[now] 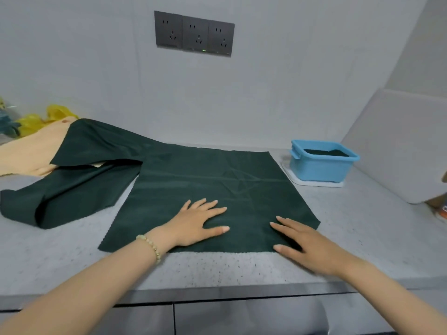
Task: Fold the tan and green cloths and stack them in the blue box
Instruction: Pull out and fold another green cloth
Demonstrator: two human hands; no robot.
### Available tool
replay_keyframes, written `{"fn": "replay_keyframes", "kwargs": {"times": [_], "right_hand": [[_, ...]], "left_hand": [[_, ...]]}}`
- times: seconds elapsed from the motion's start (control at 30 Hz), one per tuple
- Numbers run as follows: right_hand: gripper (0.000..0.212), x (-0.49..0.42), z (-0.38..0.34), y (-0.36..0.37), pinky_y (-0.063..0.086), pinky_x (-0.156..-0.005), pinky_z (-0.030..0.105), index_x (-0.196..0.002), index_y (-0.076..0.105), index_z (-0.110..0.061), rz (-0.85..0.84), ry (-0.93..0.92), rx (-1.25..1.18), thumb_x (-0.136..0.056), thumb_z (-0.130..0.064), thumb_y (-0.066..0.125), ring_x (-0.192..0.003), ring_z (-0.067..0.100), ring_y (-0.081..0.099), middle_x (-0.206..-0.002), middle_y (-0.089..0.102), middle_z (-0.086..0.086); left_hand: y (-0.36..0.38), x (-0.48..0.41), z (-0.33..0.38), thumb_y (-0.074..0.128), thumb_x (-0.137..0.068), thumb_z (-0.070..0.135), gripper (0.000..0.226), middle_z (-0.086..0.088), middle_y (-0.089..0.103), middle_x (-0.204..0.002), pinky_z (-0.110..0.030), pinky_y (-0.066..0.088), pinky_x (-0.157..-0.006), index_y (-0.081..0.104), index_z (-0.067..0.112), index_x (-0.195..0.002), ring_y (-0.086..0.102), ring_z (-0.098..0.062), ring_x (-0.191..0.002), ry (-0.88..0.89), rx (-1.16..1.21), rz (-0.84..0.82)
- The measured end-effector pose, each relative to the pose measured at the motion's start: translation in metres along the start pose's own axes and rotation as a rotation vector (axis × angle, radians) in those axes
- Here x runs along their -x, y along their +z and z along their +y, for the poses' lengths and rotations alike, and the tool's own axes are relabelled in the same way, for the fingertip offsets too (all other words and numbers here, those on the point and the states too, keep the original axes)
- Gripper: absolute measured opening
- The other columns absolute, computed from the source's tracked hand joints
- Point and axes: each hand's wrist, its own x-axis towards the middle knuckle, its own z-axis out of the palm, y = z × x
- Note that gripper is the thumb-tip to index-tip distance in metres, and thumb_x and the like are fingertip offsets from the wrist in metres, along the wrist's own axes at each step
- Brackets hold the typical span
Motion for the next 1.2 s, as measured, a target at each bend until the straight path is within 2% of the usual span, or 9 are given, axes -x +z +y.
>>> {"fn": "replay_keyframes", "kwargs": {"times": [0.17,0.43,0.53,0.6,0.67,0.73,0.9,1.07,1.2], "right_hand": [[0.063,-0.007,-0.035,0.006,0.013,-0.112,0.013,-0.147,0.02,-0.045,0.019,-0.152,0.064,-0.09,-0.063,0.041,-0.142,-0.002,0.015,-0.155,0.012,-0.024],[0.044,-0.024,-0.039,0.005,0.029,-0.108,0.016,-0.141,0.042,-0.031,0.116,-0.14,0.11,-0.098,-0.022,0.04,-0.135,0.002,0.035,-0.148,0.036,-0.019],[0.034,-0.019,-0.02,-0.004,0.036,-0.104,0.019,-0.132,0.054,-0.03,0.165,-0.076,0.071,-0.099,-0.028,0.045,-0.128,0.003,0.047,-0.138,0.05,-0.019],[0.029,-0.016,-0.009,-0.012,0.043,-0.099,0.024,-0.123,0.063,-0.027,0.154,-0.068,0.006,-0.098,-0.028,0.049,-0.114,0.004,0.057,-0.125,0.062,-0.017],[0.024,-0.013,-0.001,-0.022,0.05,-0.081,0.032,-0.094,0.071,-0.017,0.066,-0.083,-0.16,-0.095,-0.032,0.052,-0.079,0.008,0.061,-0.089,0.07,-0.012],[0.041,-0.007,0.002,-0.037,0.039,-0.059,0.027,-0.063,0.052,-0.009,-0.1,-0.096,-0.325,-0.091,-0.038,0.056,-0.055,0.011,0.039,-0.059,0.046,-0.005],[0.037,-0.003,0.003,-0.071,0.032,-0.054,0.016,-0.058,0.055,-0.018,-0.448,-0.102,-0.513,-0.084,-0.04,0.07,-0.05,0.009,0.035,-0.054,0.043,-0.005],[0.038,-0.045,0.014,-0.078,0.035,-0.055,0.018,-0.06,0.054,-0.011,-0.205,-0.089,-0.424,-0.083,-0.036,0.071,-0.054,0.01,0.04,-0.058,0.046,-0.001],[0.035,-0.094,0.018,-0.076,0.033,-0.056,0.018,-0.056,0.052,-0.019,-0.094,-0.05,-0.266,-0.083,-0.03,0.071,-0.053,0.005,0.037,-0.057,0.044,-0.008]], "left_hand": [[0.003,0.031,0.021,0.043,-0.072,0.084,0.084,0.02,0.011,-0.157,-0.037,0.001,-0.119,0.019,0.051,-0.145,0.003,-0.006,-0.146,0.122,-0.076,-0.083],[-0.013,0.042,0.015,0.044,-0.092,0.026,0.051,0.019,0.034,-0.15,-0.029,0.029,-0.109,0.039,0.039,-0.142,0.033,-0.008,-0.138,0.106,-0.174,0.018],[-0.032,0.049,0.002,0.045,-0.097,0.033,0.03,0.021,0.06,-0.125,-0.025,0.042,-0.092,0.059,0.039,-0.123,0.054,-0.01,-0.116,0.059,-0.225,0.129],[-0.045,0.056,-0.011,0.049,-0.096,0.04,0.021,0.022,0.066,-0.084,-0.022,0.041,-0.068,0.067,0.037,-0.084,0.06,-0.01,-0.085,0.039,-0.209,0.149],[-0.058,0.064,-0.02,0.057,-0.092,0.041,0.038,0.017,0.051,-0.054,-0.019,0.032,-0.054,0.053,0.035,-0.055,0.046,-0.006,-0.057,0.054,-0.067,0.069],[-0.072,0.072,-0.02,0.064,-0.089,0.039,0.038,0.016,0.047,-0.047,-0.016,0.032,-0.052,0.057,0.035,-0.052,0.039,-0.004,-0.047,0.074,0.158,-0.099],[-0.099,0.076,-0.015,0.069,-0.082,0.049,0.027,0.016,0.059,-0.055,-0.018,0.041,-0.065,0.068,0.032,-0.061,0.05,-0.003,-0.053,0.063,0.327,-0.496],[-0.111,0.044,-0.03,0.071,-0.082,0.045,0.031,0.009,0.062,-0.062,-0.02,0.041,-0.06,0.071,0.016,-0.072,0.05,-0.009,-0.054,0.042,0.293,-0.277],[-0.109,0.003,-0.048,0.071,-0.081,0.045,0.035,0.018,0.05,-0.047,-0.022,0.032,-0.052,0.058,0.035,-0.05,0.042,-0.004,-0.048,0.007,0.005,-0.049]]}}
